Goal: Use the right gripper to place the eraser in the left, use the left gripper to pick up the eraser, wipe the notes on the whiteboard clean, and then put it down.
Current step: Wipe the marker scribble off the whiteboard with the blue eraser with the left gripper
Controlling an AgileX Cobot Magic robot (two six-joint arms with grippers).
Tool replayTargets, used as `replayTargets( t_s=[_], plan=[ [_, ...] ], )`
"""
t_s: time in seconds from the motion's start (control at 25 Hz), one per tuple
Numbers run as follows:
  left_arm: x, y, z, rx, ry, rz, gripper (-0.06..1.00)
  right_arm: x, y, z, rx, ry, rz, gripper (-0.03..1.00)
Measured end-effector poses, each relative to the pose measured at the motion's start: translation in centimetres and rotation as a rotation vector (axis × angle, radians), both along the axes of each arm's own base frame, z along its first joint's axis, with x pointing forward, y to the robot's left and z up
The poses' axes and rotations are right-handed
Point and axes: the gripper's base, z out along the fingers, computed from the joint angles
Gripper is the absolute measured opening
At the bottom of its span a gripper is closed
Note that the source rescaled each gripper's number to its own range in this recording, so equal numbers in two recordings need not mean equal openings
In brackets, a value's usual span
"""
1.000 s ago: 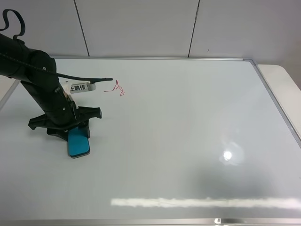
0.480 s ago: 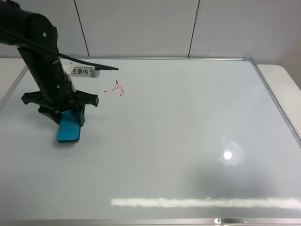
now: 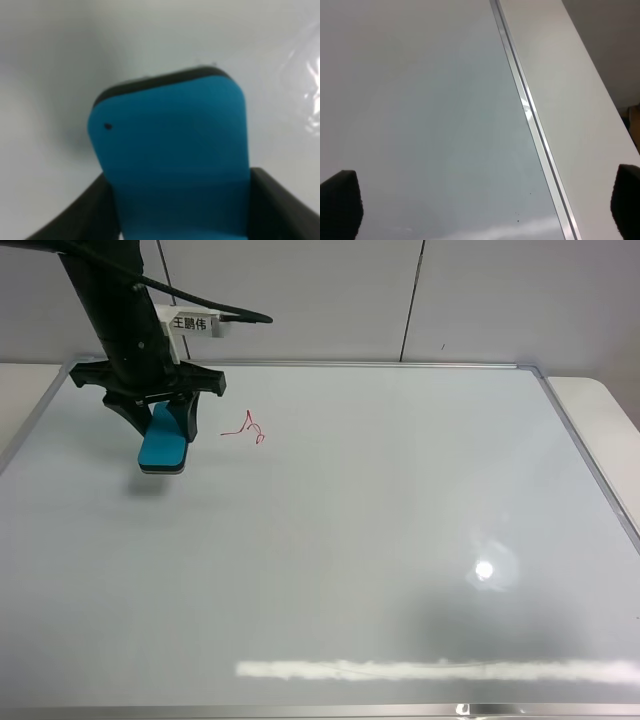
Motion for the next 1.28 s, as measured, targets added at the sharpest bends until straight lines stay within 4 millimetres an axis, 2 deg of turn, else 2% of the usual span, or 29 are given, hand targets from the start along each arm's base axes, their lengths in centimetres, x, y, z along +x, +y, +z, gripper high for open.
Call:
replayTargets(
  t_s=[0.24, 0.52, 0.84, 1.04, 1.28],
  plan=[
    [3.8, -0.7, -1.1, 0.015, 0.029, -0.031, 0.01, 0.0, 0.0, 0.0, 0.000, 0.000, 0.000, 1.00],
    [7.0, -1.0, -2.6, 0.012, 0.003, -0.048, 0.01, 0.0, 0.0, 0.0, 0.000, 0.000, 0.000, 1.00],
    [10.7, -0.9, -5.6, 0.001, -0.010, -0.025, 0.01, 0.0, 0.0, 0.0, 0.000, 0.000, 0.000, 1.00],
    [11.9, -1.1, -7.8, -0.012, 0.001, -0.023, 0.01, 0.0, 0.0, 0.0, 0.000, 0.000, 0.000, 1.00],
    [12.0, -1.5, -8.3, -0.018, 0.015, -0.026, 0.01, 0.0, 0.0, 0.0, -0.001, 0.000, -0.001, 1.00]
  ],
)
